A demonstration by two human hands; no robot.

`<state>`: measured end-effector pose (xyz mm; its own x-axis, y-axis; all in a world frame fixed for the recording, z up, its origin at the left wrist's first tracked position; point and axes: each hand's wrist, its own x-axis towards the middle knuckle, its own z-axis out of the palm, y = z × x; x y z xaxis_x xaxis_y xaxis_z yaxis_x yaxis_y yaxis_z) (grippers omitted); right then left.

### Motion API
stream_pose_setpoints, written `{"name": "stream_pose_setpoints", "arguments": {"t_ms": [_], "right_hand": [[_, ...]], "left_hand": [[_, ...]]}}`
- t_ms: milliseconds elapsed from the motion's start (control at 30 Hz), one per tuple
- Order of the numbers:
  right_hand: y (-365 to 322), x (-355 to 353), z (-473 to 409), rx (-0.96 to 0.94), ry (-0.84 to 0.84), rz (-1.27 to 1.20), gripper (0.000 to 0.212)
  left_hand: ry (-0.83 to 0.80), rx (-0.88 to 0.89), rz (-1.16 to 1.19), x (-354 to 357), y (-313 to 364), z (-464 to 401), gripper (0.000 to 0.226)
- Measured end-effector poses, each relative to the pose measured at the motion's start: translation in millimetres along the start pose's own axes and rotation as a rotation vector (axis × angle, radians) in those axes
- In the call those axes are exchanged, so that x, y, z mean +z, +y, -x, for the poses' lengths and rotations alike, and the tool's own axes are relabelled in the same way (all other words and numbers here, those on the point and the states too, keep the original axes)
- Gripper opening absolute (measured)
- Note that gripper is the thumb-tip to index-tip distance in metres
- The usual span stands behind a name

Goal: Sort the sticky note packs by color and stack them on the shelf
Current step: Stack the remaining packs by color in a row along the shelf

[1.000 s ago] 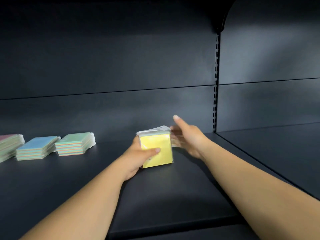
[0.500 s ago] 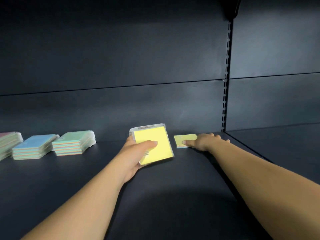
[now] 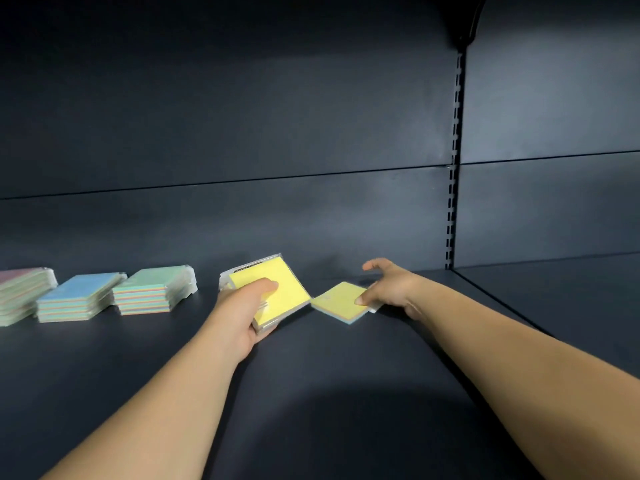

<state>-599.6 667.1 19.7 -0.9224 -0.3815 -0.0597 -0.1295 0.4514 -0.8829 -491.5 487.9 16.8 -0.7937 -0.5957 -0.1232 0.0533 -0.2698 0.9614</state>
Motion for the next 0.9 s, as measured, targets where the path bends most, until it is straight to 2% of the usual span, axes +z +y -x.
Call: {"name": "stream_pose_setpoints", "arguments": {"t_ms": [100,200,267,333,433,600,667,767,900], "right_hand": [[-3,7,1,-0.081,0.004,-0.1,0.078],[-10,6,3,-0.132,0.028,-0.369,0.079],[-15,-4,7,-0.139,0.067,-0.586,0.066],[-18,-16,13,-0.137,0.058,-0.707,0.037],[-24,-23,27,-0.143,-0.066,-0.83,0.02],[-37,-4,35,-0.163,-0.176,-0.843,0.014],[-37,5,35,-0.192,-0.189,-0.824,0.014],[-37,10,35,-0.244,-0.142,-0.813,0.017],[-41,7,41,-0.244,-0.035,-0.773,0.022]], "left_hand": [[0.01,0.025,-0.018,2,-1,-1,0.045],[0.048,0.056,-0.011,-1,0,-3,0.047],[0.068,0.06,0.022,-4,3,-3,0.044],[0.064,0.039,0.063,-7,5,-1,0.039],[-0.03,-0.034,0.053,-3,7,8,0.026],[-0.181,-0.092,0.055,7,9,20,0.011],[-0.24,-0.072,0.02,12,9,25,0.017],[-0.323,-0.036,-0.08,17,6,28,0.026],[-0.384,0.001,-0.198,18,0,27,0.013]]}}
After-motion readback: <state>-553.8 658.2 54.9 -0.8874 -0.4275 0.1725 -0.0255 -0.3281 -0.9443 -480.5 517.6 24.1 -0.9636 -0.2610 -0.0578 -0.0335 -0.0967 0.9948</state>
